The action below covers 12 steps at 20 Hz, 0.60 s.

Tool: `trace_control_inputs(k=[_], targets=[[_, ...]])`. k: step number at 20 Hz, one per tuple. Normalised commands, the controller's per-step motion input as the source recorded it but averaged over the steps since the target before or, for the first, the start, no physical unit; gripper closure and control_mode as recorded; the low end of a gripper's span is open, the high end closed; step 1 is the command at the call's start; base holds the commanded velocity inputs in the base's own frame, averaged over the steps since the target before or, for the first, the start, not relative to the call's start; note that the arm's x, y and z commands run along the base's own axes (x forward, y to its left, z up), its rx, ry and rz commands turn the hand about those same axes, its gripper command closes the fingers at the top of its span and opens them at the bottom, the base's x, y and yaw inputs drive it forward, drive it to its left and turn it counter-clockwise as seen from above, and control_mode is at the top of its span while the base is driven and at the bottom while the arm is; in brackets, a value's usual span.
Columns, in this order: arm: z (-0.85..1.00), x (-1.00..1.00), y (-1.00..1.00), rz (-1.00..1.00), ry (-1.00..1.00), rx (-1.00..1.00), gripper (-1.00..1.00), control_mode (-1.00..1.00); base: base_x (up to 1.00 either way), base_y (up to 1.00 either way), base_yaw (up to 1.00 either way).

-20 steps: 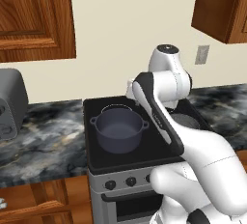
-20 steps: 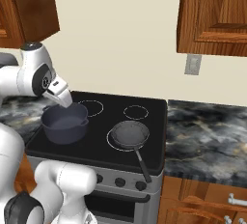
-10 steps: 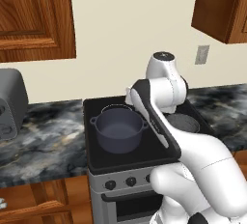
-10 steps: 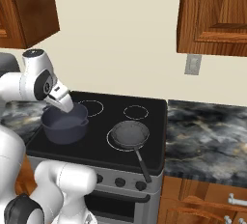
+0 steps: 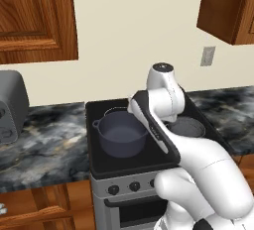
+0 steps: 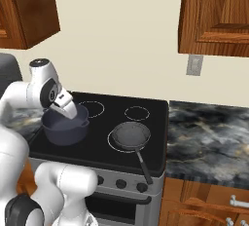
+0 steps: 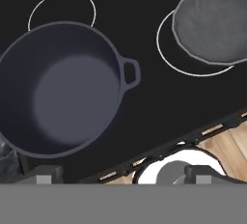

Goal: Move the pot and pan from the stove into the sink.

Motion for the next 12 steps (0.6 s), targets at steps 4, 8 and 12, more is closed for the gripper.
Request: trace_control_inputs(k=[4,8,12], targets=[[-0.26,0.26,0.0,-0.04,0.01,0.0,-1.0,-1.0,0.0,0.0,0.0],[-0.26,0.28,0.0,-0.04,0.02,0.0,-1.0,-1.0,0.0,0.0,0.0],[-0.22,0.29,0.01,-0.04,0.03,0.0,-1.0,-1.0,0.0,0.0,0.0]])
